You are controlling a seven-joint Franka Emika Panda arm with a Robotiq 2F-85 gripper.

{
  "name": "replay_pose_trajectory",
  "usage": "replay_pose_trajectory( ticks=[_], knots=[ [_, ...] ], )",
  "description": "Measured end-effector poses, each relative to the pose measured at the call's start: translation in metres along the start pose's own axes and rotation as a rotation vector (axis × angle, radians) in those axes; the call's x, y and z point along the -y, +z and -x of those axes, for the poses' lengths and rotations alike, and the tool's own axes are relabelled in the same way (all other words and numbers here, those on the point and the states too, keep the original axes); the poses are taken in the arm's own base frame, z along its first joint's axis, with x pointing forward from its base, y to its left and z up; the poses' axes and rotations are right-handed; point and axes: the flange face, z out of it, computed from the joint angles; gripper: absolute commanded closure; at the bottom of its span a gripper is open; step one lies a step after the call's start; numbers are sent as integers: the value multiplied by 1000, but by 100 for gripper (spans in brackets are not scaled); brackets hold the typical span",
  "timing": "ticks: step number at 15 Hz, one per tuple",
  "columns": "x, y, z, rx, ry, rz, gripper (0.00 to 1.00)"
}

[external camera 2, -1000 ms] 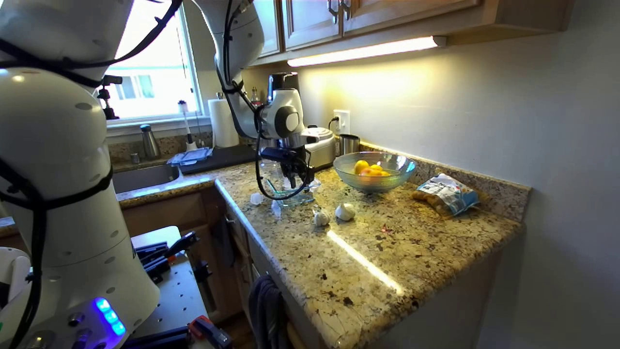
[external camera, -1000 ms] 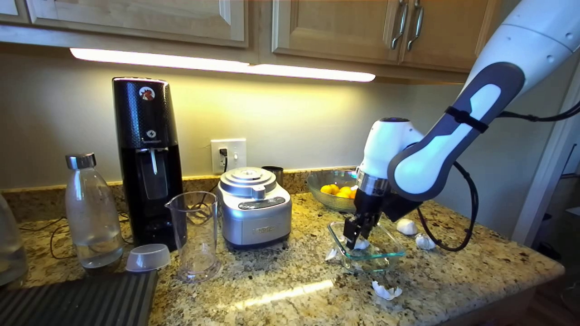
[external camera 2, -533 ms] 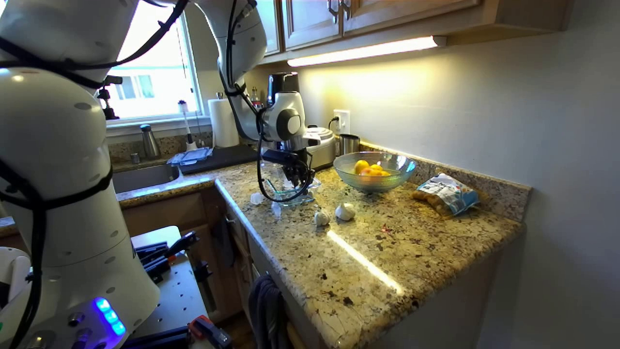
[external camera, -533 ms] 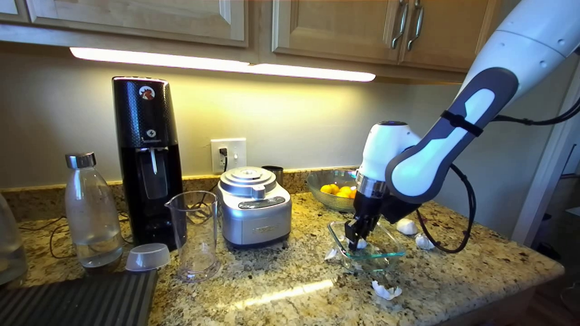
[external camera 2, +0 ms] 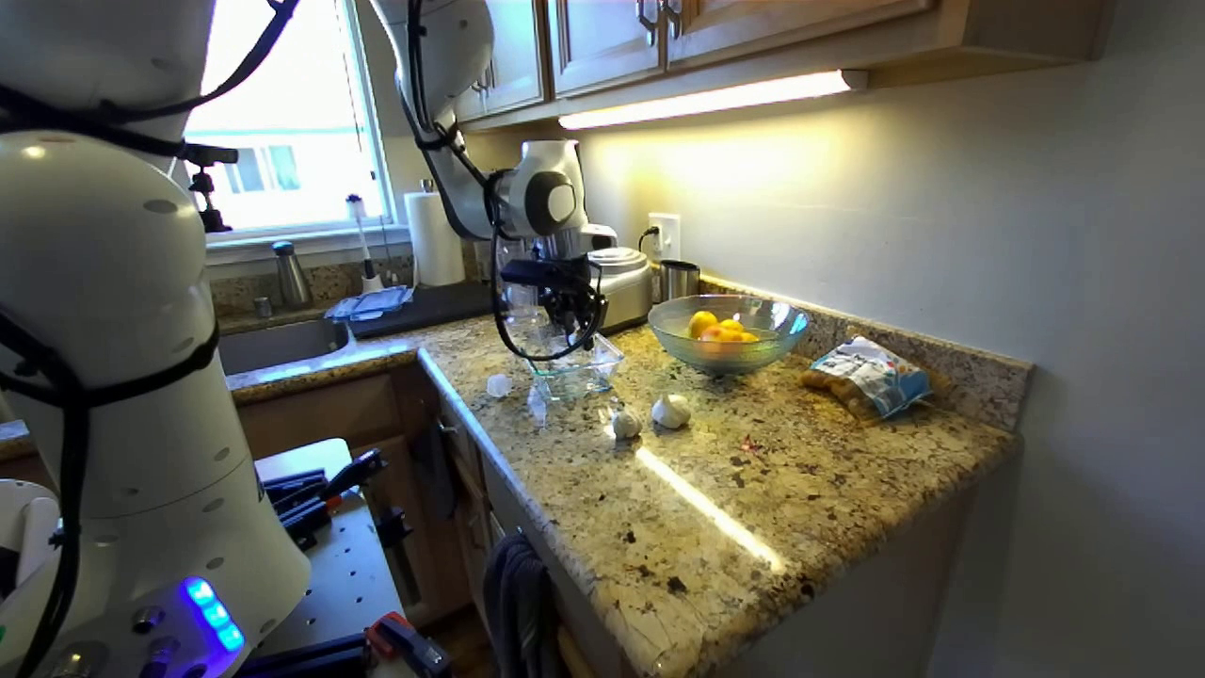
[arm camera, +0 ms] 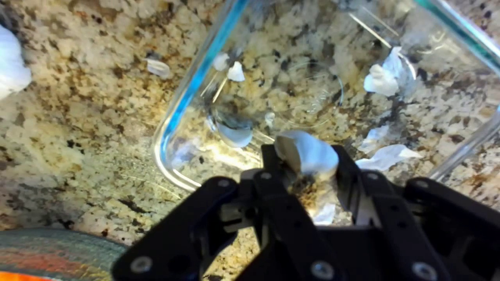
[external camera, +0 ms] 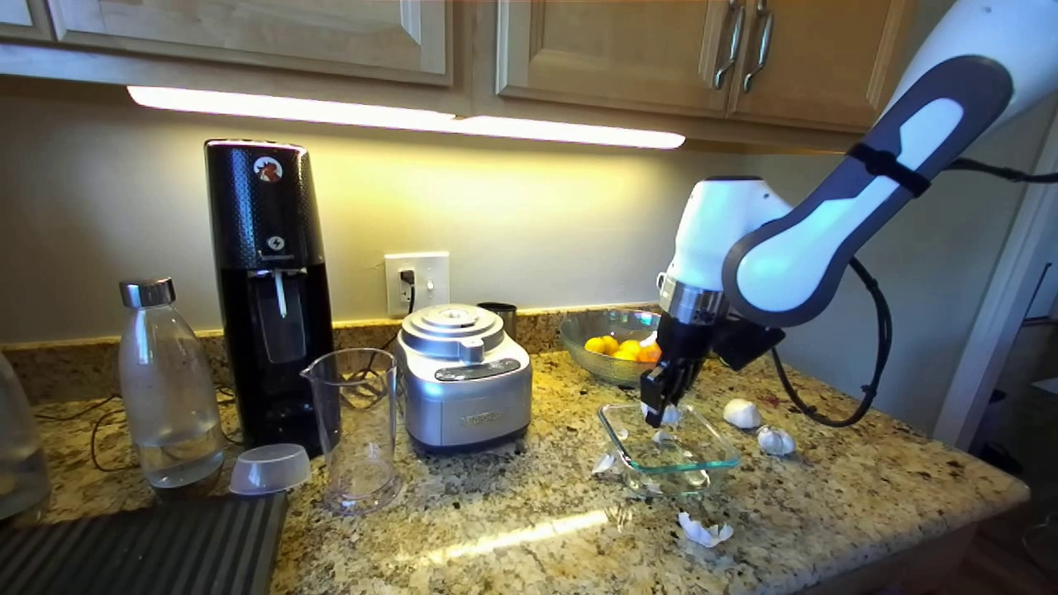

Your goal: Remove the contents from the glass container.

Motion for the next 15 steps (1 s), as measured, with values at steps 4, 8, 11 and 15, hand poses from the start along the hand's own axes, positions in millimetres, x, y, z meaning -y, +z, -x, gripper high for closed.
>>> replay_pose_trajectory(
  ticks=[4, 8, 11, 15],
  knots=[
    [-15, -45, 9, -9, 17, 24, 85],
    [-55, -69, 16, -41, 103, 76, 85],
    [-93, -65, 26, -31, 198, 132, 85],
    [-124, -42, 45, 21, 302, 160, 85]
  ],
)
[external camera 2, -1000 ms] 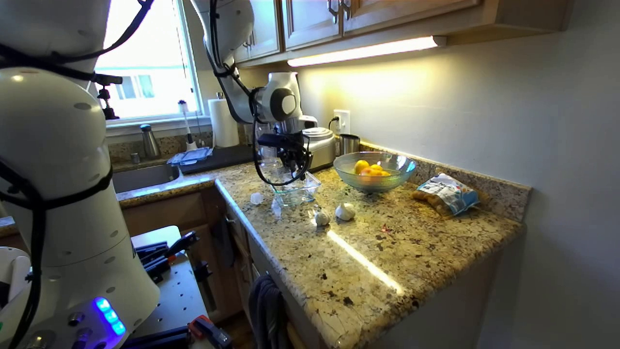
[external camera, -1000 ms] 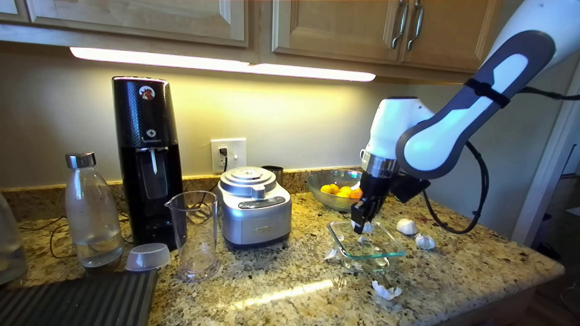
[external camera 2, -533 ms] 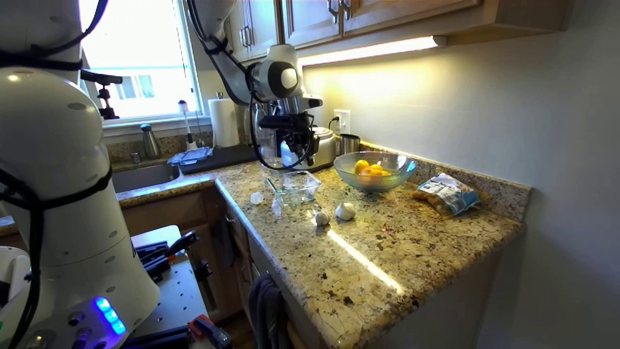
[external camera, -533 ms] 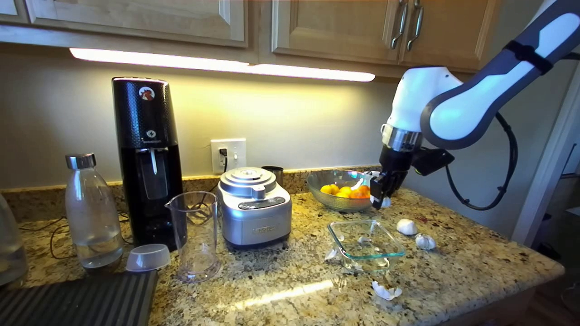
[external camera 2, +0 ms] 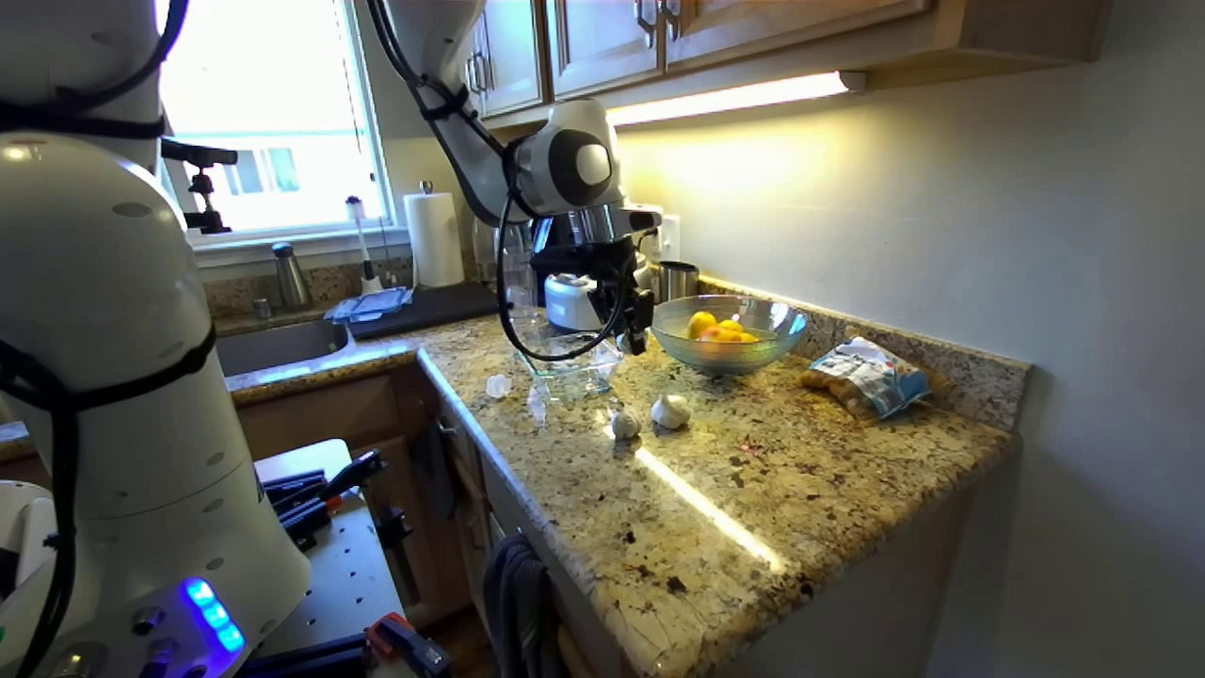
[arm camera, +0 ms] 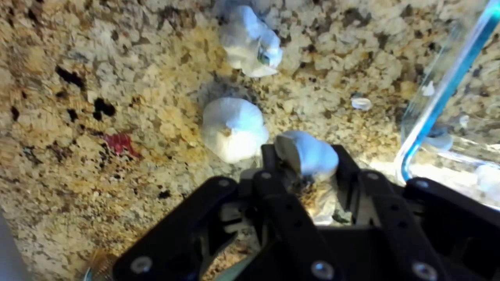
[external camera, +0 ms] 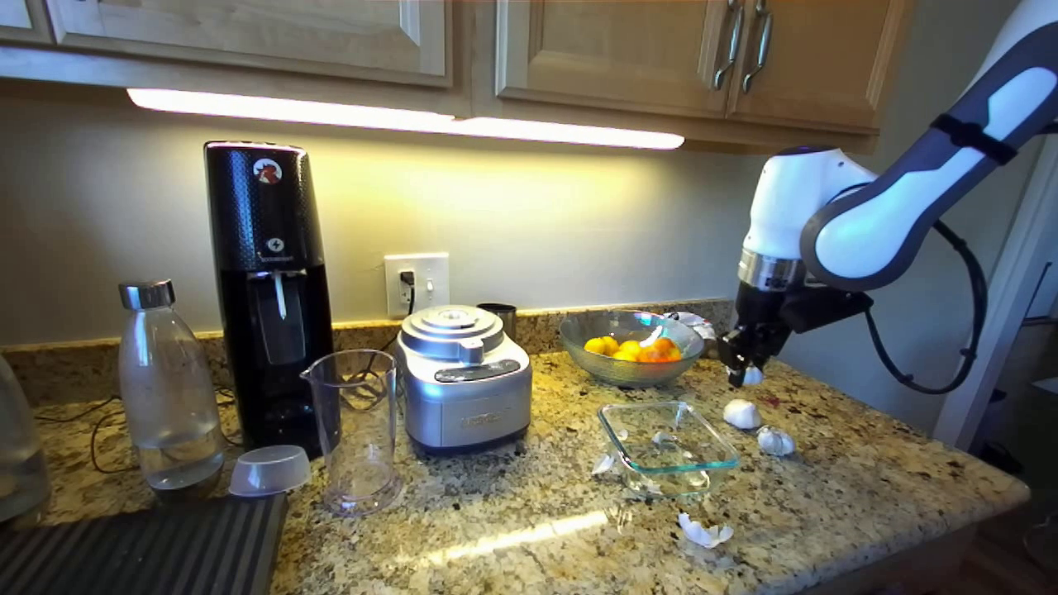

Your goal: Remove the contents from the glass container.

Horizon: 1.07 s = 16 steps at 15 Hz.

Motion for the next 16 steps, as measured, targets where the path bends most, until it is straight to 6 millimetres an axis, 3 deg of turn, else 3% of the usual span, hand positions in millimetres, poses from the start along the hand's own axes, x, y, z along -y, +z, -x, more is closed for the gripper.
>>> replay_pose_trajectory(
  ticks=[8, 15, 16],
  knots=[
    [4, 53, 21, 106, 44, 7, 85],
    [10, 76, 12, 115, 61, -4, 85],
    [11, 79, 11, 113, 61, -5, 68]
  ],
)
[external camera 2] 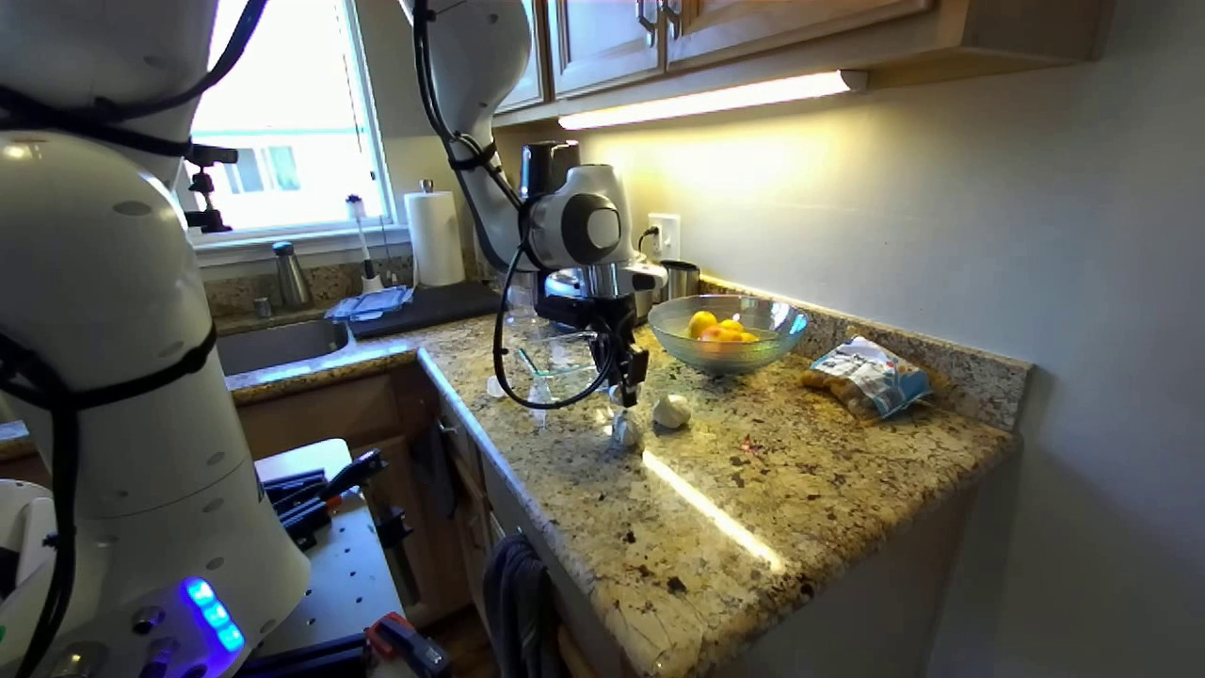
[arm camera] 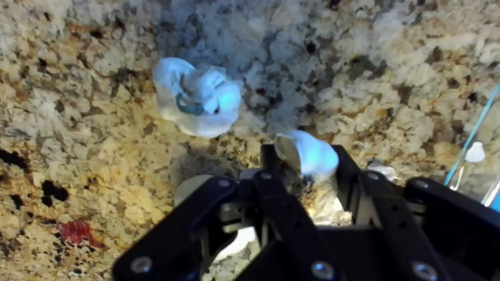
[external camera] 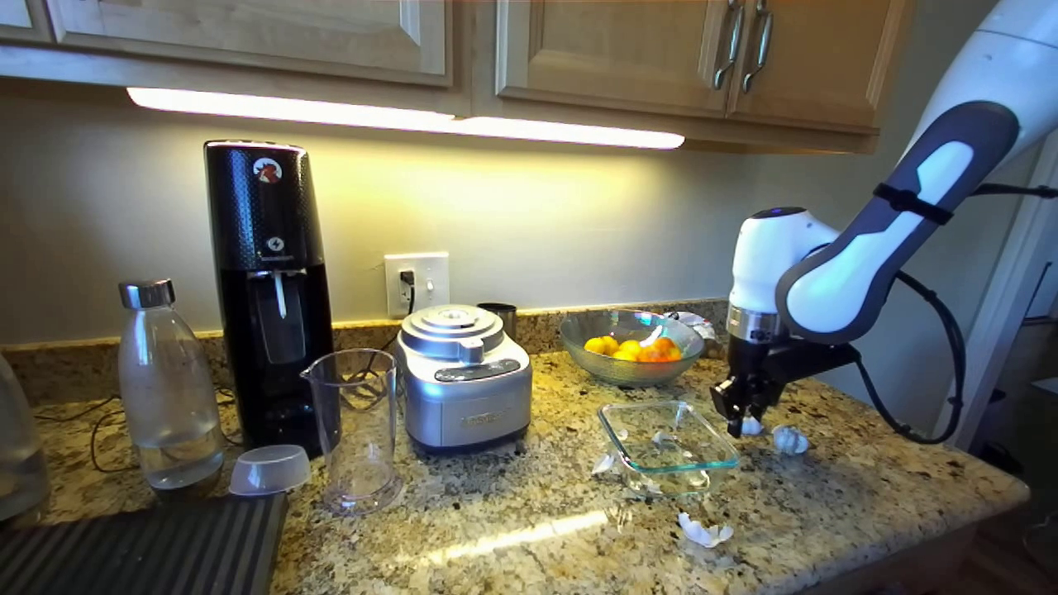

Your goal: Remove the contents from the glass container.

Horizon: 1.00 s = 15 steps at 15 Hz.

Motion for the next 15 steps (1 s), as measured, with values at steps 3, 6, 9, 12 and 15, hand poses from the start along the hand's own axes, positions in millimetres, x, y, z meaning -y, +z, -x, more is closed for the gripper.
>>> replay_pose_trajectory(
  ticks=[3, 6, 9, 12, 15],
  knots=[
    [1, 4, -3, -2, -2, 3, 31],
    [0, 2, -4, -8, 0, 5, 13],
    [-1, -16, -8, -34, 15, -9, 0],
    [-4, -45, -9, -75, 29, -28, 0],
    [-9, -75, -6, -116, 37, -41, 0]
  ],
)
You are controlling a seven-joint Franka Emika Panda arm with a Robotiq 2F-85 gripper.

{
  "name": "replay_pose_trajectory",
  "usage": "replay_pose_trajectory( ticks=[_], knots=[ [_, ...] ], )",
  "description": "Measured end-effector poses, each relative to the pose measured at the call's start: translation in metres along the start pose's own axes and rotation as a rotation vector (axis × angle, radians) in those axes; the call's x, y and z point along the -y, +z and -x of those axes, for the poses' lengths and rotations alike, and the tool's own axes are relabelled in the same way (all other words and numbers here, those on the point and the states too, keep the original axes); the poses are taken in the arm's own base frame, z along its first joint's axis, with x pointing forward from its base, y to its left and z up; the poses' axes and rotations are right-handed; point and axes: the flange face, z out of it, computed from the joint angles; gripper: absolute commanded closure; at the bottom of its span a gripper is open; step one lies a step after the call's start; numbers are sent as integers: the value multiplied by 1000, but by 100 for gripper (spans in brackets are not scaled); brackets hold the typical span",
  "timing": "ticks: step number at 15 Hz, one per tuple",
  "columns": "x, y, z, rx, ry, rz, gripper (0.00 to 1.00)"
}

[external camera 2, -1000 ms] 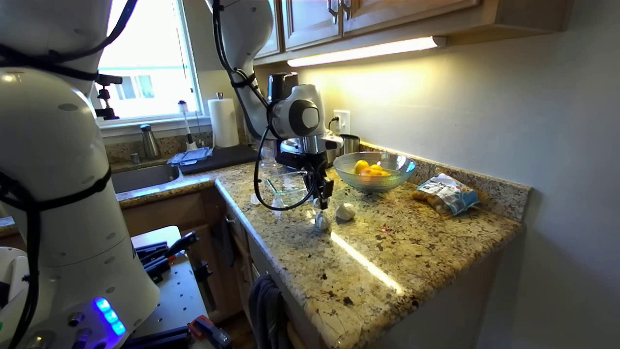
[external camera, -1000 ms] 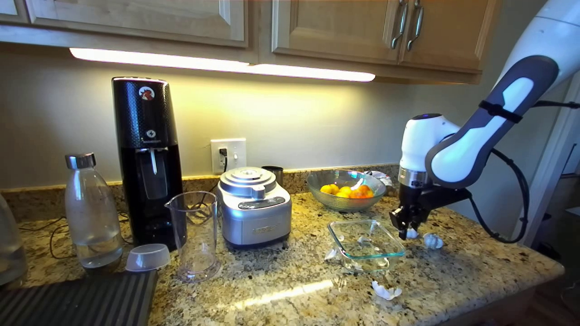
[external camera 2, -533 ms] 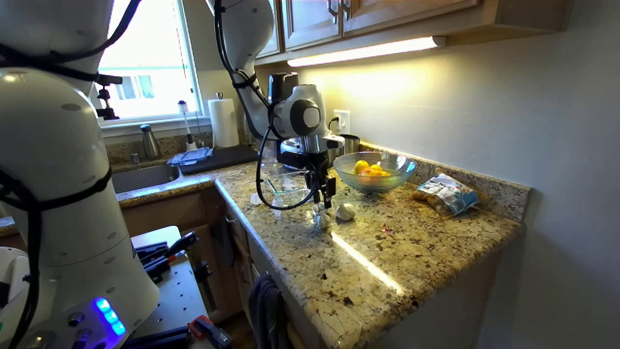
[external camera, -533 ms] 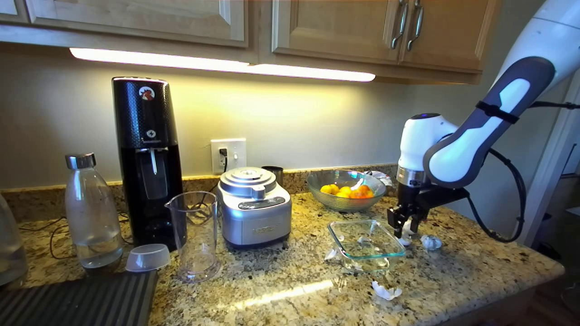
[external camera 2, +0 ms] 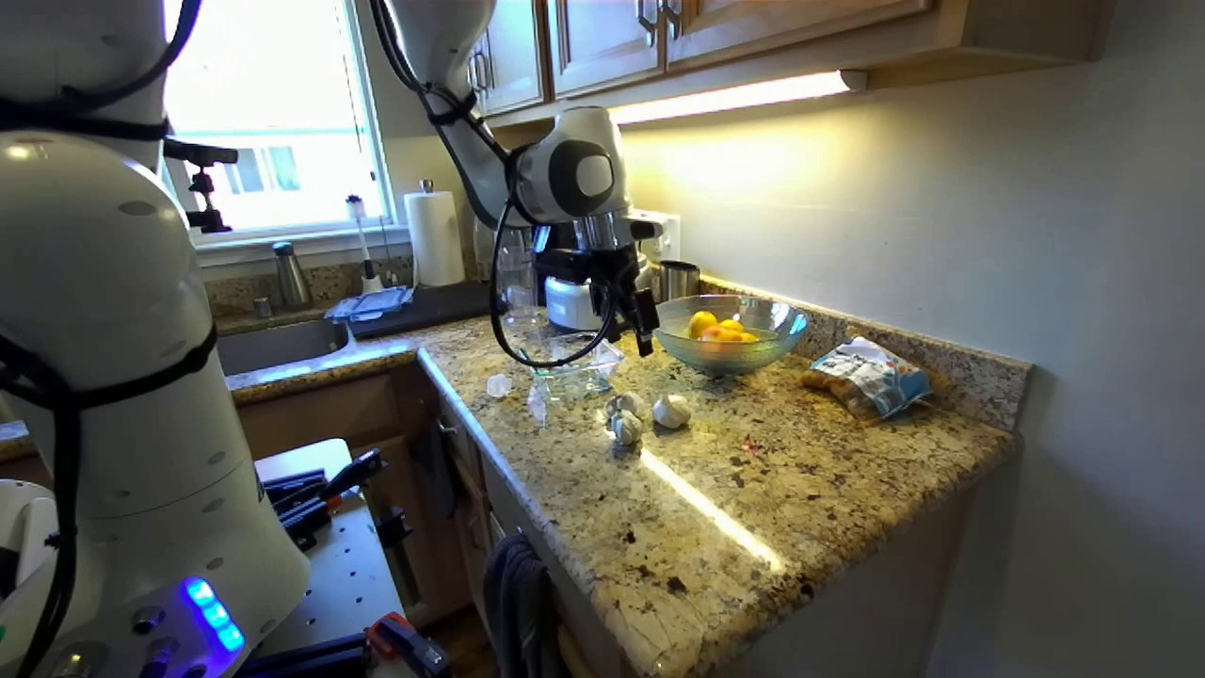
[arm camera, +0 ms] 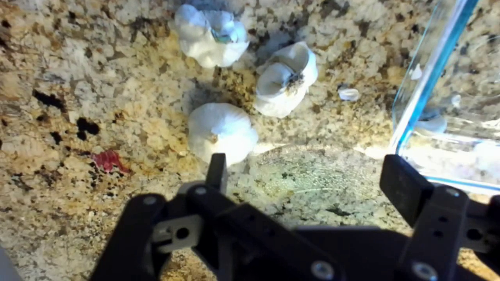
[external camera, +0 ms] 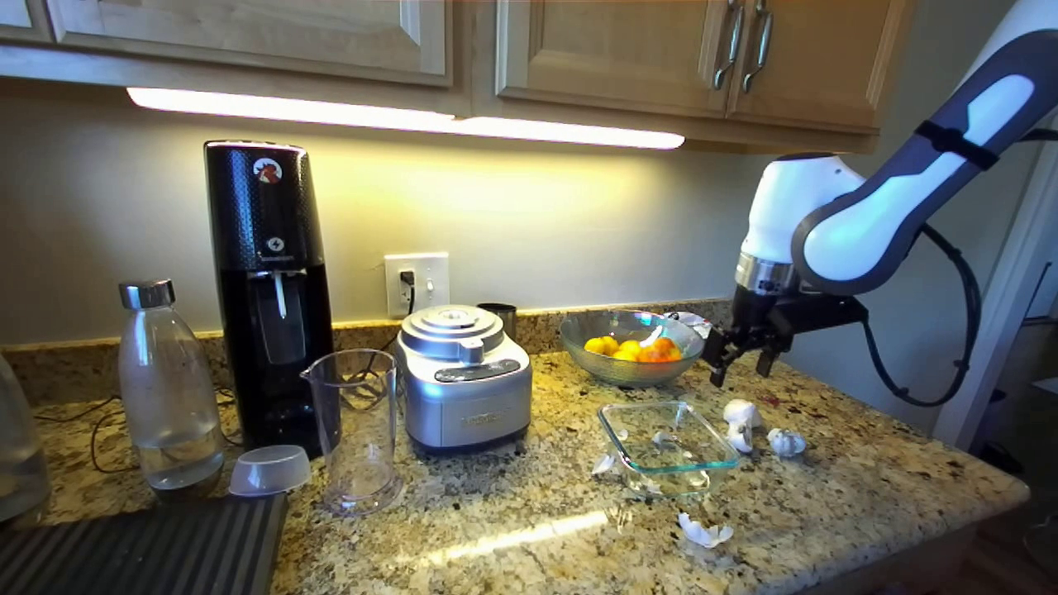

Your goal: Remove the contents from the glass container.

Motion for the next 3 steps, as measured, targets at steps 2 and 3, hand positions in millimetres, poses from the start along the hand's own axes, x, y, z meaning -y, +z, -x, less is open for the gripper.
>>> replay_pose_trajectory(
  ticks=[2, 3],
  knots=[
    [-3, -16, 3, -19, 4, -7, 0],
    [-3, -19, 2, -25, 4, -9, 0]
  ],
)
